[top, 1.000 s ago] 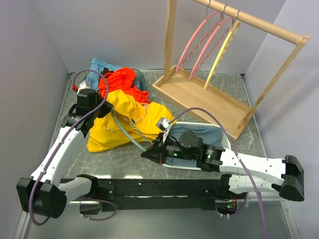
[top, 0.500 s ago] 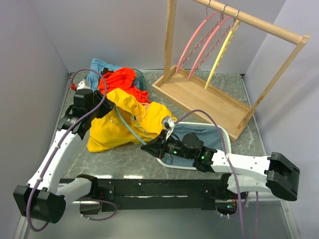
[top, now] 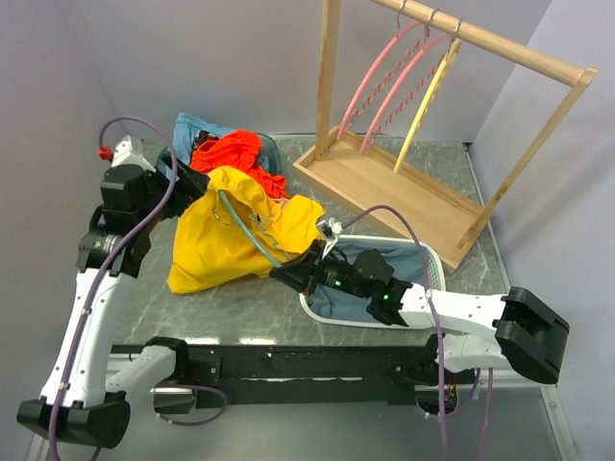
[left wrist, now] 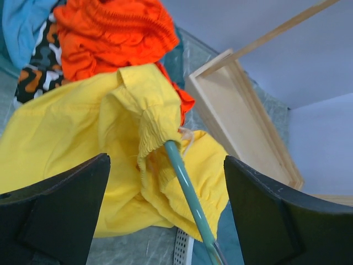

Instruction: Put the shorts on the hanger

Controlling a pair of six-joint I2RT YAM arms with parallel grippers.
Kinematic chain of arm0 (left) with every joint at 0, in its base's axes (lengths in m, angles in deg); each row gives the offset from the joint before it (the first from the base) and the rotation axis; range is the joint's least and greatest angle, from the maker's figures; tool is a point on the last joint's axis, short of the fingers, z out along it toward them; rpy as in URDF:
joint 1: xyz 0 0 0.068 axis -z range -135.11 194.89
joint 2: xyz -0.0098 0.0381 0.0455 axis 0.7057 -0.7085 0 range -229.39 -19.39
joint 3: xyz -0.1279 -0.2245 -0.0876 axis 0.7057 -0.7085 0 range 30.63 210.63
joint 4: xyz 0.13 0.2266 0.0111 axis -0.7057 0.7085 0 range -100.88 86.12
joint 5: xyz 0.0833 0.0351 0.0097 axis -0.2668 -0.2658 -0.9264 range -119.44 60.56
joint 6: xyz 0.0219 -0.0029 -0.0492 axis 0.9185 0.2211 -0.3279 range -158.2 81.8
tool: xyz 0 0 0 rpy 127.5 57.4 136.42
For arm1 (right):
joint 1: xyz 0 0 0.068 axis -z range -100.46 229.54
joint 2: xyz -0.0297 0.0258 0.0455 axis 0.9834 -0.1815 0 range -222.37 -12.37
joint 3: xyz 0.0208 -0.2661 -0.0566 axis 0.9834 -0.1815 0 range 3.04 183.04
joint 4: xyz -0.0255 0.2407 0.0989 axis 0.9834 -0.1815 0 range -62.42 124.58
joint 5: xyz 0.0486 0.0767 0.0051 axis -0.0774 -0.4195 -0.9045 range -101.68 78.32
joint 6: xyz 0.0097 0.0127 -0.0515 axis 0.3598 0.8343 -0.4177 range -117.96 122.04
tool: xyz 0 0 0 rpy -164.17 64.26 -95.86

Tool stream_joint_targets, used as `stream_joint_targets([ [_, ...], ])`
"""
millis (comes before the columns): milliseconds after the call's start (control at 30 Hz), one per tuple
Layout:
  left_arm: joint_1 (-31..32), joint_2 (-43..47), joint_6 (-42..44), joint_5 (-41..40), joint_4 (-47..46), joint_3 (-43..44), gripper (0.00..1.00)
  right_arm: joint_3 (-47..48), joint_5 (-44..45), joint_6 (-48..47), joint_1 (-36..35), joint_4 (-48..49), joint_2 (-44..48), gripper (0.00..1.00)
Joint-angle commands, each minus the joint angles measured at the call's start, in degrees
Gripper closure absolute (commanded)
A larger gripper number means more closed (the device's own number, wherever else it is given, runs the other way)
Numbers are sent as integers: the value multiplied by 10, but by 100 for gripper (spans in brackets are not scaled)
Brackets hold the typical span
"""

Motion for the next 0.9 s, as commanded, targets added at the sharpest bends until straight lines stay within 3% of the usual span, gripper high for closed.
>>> stream_joint_targets([
  [0,-2,40,41,4,9,45,11,17,-17,10,20,89,1,100],
  [267,-2,140,90,78,-44,-9,22,57,-55,67,54,69,-27,100],
  [533,7,130,131,145,-60,-41,33,117,-117,167,97,73,-79,100],
  [700,79,104,155,100,-60,-49,39,140,-135,202,112,87,-115,100],
  [867,211,56,163,-55,-60,-45,39,148,-152,229,123,106,-138,100],
])
